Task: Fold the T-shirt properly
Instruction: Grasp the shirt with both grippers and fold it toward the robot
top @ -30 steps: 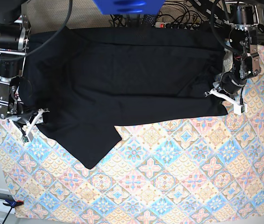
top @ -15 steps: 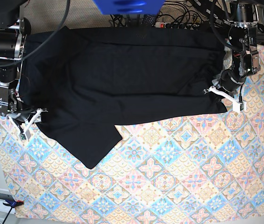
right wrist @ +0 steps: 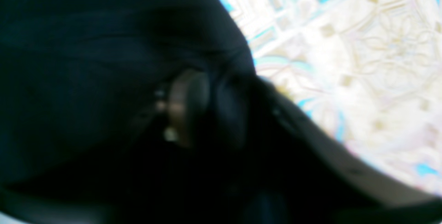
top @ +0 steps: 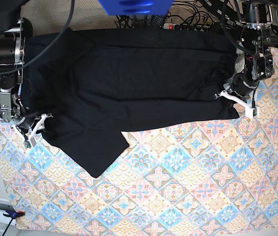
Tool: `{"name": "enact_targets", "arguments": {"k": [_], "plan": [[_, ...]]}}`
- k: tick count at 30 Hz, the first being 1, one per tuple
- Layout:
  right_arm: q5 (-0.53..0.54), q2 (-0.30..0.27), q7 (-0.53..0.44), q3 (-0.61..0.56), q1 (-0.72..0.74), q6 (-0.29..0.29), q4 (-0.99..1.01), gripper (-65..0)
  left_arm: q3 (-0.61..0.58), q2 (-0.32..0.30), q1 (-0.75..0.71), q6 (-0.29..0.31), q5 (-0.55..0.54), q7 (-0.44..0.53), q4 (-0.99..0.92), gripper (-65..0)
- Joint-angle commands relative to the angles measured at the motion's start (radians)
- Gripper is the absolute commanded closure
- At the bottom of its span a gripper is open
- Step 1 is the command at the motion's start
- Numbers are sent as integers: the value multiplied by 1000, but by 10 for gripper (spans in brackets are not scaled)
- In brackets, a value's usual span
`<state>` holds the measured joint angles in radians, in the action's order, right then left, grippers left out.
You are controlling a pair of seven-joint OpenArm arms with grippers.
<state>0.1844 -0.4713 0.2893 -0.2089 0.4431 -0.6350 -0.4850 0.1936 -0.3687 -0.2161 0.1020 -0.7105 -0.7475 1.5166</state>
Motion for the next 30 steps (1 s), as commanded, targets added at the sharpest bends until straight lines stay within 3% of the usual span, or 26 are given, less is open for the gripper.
{"name": "enact_targets", "arguments": {"k": [1, 3, 6, 12, 21, 30], "plan": [[-3, -1, 29, -2, 6, -52, -2, -159, 7, -16, 10, 6, -7, 16, 19, 0], [-1, -1, 27, -2, 6, -63, -2, -71, 7, -16, 10, 6, -7, 16, 19, 0], [0, -1, 27, 16, 6, -63, -10, -2, 7, -16, 11, 6, -7, 16, 19, 0], [0, -4, 47, 214, -23, -63, -125, -4, 7, -16, 13, 6, -7, 23, 19, 0], [0, -4, 259, 342, -148, -63, -482, -4, 8, -17, 67, 6, 1, 26, 26, 0], [0, -4, 451, 516, -335, -63, -849, -4, 7, -48, 31, 6, 1, 23, 177, 0]]}}
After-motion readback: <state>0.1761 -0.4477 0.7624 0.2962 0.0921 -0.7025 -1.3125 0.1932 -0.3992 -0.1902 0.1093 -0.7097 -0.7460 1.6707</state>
